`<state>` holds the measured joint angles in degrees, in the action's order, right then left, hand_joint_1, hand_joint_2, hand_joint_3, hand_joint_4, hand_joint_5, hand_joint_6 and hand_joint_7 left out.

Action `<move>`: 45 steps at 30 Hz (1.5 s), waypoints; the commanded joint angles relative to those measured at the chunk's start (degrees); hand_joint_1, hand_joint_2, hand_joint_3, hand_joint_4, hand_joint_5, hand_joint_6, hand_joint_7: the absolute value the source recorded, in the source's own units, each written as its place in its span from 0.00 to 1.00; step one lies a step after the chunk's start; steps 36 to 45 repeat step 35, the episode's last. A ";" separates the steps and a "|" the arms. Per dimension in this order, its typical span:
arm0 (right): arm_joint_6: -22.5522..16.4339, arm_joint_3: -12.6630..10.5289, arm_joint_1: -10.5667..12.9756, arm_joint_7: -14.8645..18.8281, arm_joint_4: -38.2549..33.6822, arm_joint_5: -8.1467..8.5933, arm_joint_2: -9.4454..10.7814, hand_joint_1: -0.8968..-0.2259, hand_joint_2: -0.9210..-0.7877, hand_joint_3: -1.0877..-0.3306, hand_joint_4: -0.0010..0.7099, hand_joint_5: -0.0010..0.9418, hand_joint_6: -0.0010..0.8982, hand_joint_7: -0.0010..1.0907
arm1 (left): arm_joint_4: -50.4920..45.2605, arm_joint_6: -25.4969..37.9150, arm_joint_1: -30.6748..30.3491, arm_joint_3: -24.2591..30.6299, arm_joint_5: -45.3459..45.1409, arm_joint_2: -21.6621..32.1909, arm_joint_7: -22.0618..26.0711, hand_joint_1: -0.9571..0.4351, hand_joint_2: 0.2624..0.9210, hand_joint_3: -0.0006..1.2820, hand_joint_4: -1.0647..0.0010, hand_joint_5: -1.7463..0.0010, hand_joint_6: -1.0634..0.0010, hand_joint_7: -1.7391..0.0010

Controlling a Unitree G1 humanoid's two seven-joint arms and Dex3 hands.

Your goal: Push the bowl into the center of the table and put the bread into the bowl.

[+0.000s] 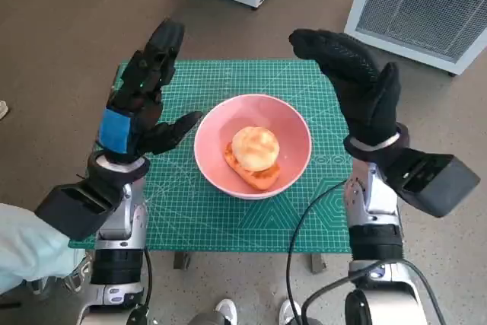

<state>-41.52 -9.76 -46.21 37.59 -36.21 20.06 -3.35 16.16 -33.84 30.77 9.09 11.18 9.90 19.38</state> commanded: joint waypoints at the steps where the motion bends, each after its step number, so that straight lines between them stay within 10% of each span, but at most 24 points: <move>1: 0.11 0.19 0.13 -0.96 -0.84 -0.60 -0.33 0.28 0.00 0.48 0.26 0.00 0.00 0.56 | -1.61 0.44 -0.43 -0.71 -0.44 0.60 -0.10 0.27 1.00 0.21 0.83 0.99 0.74 0.96; 45: 2.19 3.11 4.40 -6.95 4.93 -4.92 -2.06 0.30 0.00 0.47 0.26 0.00 0.00 0.56 | -8.98 4.81 -2.70 -4.40 -5.72 0.48 -4.00 0.25 1.00 0.25 0.82 1.00 0.77 0.96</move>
